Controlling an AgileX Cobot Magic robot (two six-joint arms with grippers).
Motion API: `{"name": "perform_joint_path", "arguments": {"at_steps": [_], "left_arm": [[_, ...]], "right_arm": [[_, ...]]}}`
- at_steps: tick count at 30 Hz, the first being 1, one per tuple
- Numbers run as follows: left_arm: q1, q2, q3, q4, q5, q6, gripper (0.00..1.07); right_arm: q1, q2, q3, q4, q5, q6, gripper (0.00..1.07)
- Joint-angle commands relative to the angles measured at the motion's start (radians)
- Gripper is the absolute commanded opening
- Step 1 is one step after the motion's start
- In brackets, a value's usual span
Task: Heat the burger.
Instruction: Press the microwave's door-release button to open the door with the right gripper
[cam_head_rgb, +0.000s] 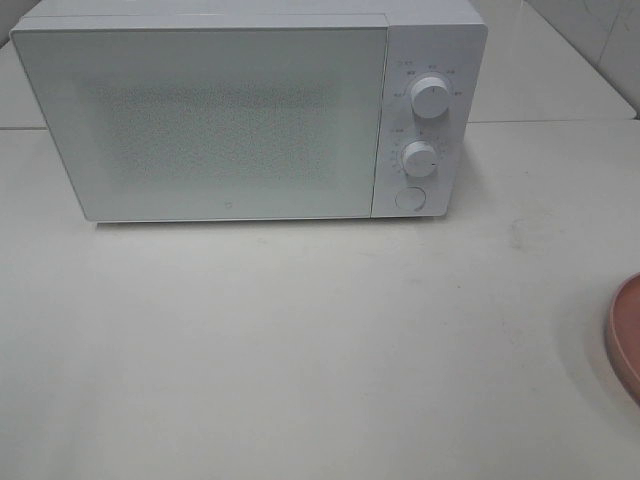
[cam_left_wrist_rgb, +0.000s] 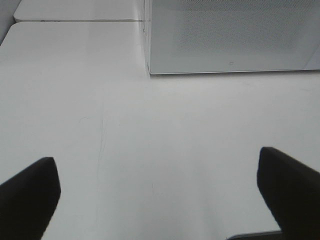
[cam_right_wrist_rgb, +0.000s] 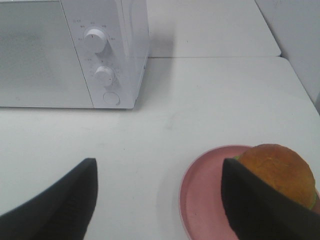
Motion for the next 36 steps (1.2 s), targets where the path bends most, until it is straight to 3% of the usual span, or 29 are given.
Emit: {"name": "perform_joint_path", "arguments": {"at_steps": [1,36], "left_arm": [[0.001,-0.023,0.002,0.0,-0.014,0.0,1.0],[0.001,-0.023,0.002,0.0,-0.014,-0.001,1.0]], "right_arm": [[-0.004,0.002,-0.009,-0.002,-0.033,-0.004,0.68],[-0.004,0.544,-0.004,-0.027,-0.348,-0.011,0.68]]}}
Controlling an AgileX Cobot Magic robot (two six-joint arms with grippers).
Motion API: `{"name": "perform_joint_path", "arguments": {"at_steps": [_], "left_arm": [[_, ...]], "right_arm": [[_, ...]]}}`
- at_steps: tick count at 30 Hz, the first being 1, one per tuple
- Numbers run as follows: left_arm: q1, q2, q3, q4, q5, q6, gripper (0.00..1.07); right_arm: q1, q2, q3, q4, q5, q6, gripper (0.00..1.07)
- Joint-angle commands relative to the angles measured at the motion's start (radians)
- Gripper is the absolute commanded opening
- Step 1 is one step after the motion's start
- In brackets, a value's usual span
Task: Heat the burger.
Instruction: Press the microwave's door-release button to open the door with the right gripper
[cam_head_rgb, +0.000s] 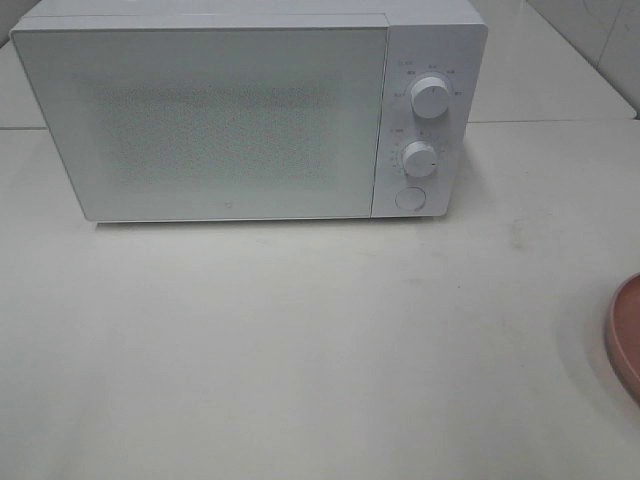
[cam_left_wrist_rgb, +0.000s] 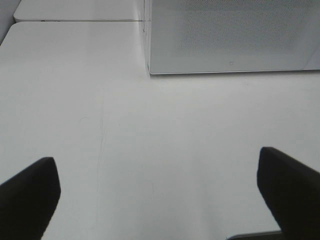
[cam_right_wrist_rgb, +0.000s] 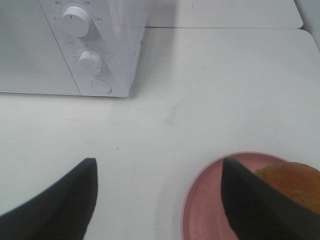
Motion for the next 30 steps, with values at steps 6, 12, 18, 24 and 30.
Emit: {"name": "perform_joint_path", "arguments": {"at_steps": [6,12,18,24,30], "left_arm": [[0.001,-0.023,0.002,0.0,-0.014,-0.001,1.0],[0.001,-0.023,0.002,0.0,-0.014,-0.001,1.0],[0.001,-0.023,0.002,0.0,-0.014,-0.001,1.0],[0.001,-0.023,0.002,0.0,-0.014,-0.001,1.0],[0.001,-0.023,0.002,0.0,-0.014,-0.001,1.0]], "right_arm": [[-0.004,0.118,-0.003,-0.016,-0.12,-0.007,0.68],[-0.004,0.2,-0.003,-0.016,-0.2,-0.004,0.68],[-0.004,0.291,-0.003,-0.016,-0.297,-0.004,0.68],[-0.004,0.343,-0.003,-0.016,-0.353,-0.004,0.68],[-0.004,0.435,0.057,-0.017,-0.581,-0.004,0.68]]}}
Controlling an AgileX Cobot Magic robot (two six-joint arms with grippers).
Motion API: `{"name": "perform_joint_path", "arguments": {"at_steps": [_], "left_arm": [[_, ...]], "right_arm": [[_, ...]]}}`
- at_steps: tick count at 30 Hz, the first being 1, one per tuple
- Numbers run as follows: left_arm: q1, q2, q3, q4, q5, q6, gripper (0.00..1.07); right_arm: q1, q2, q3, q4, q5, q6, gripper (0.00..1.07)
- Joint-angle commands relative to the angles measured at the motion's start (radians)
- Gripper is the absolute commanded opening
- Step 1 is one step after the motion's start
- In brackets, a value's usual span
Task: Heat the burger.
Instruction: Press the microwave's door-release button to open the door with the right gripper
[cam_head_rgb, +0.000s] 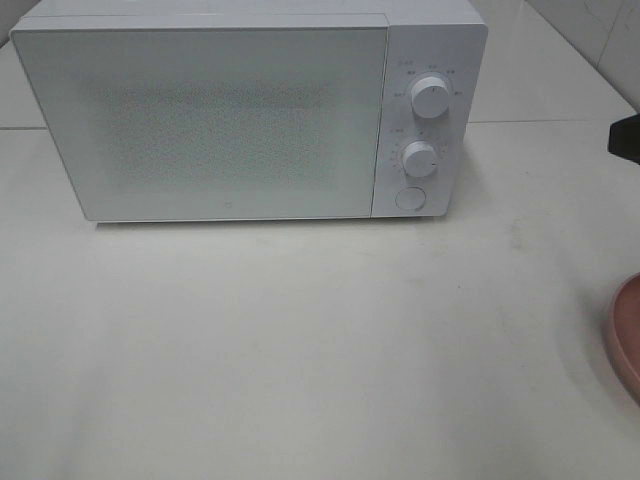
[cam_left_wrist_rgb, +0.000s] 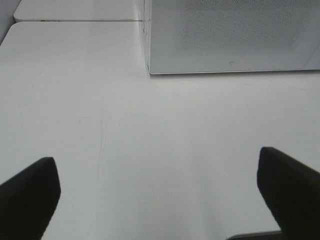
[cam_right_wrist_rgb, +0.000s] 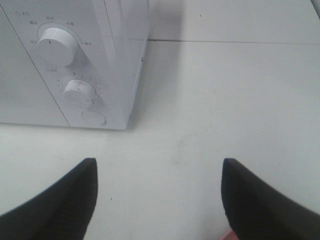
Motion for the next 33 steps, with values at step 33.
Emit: {"name": "perform_joint_path", "arguments": {"at_steps": [33], "left_arm": [[0.001,-0.023,0.002,0.0,-0.014,-0.001,1.0]], "right_arm": [[0.34,0.475,0.268,0.484,-1.025,-0.38,0.68]]}}
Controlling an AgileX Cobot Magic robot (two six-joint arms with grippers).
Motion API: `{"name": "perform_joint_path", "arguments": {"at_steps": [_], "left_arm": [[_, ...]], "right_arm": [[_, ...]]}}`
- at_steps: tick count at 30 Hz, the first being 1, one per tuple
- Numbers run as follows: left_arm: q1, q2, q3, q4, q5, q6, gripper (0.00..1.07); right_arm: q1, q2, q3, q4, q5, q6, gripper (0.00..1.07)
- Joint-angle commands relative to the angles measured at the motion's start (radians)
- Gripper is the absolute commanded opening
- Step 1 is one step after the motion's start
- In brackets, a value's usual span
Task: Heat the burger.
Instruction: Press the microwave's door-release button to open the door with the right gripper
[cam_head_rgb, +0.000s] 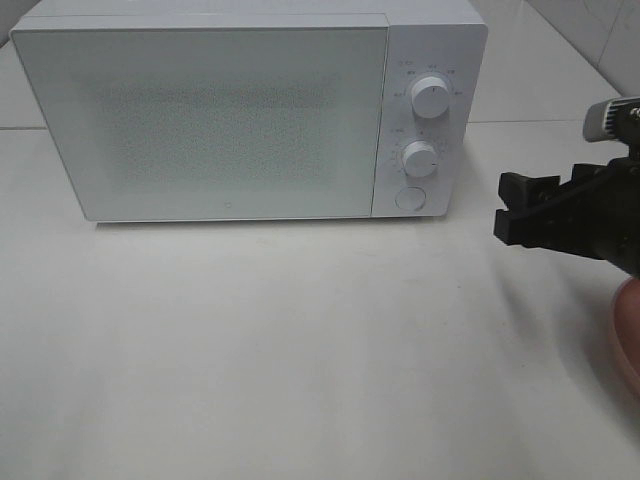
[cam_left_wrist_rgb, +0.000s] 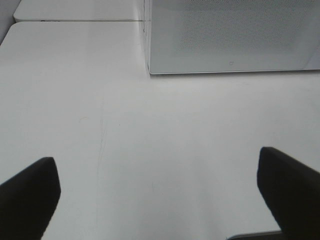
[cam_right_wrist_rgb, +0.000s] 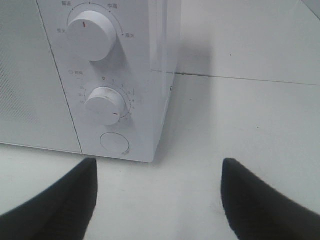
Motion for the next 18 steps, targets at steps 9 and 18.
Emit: {"name": "perform_joint_path", "arguments": {"at_steps": [9,18], "left_arm": [[0.001,-0.023,0.002,0.0,-0.014,-0.001,1.0],[0.001,-0.023,0.002,0.0,-0.014,-0.001,1.0]], "right_arm": [[0.244,0.142,0.001,0.307,-0.25,-0.119,0.69],[0.376,0.27,-0.01,0.376,-0.367,-0.093,0.71]]}}
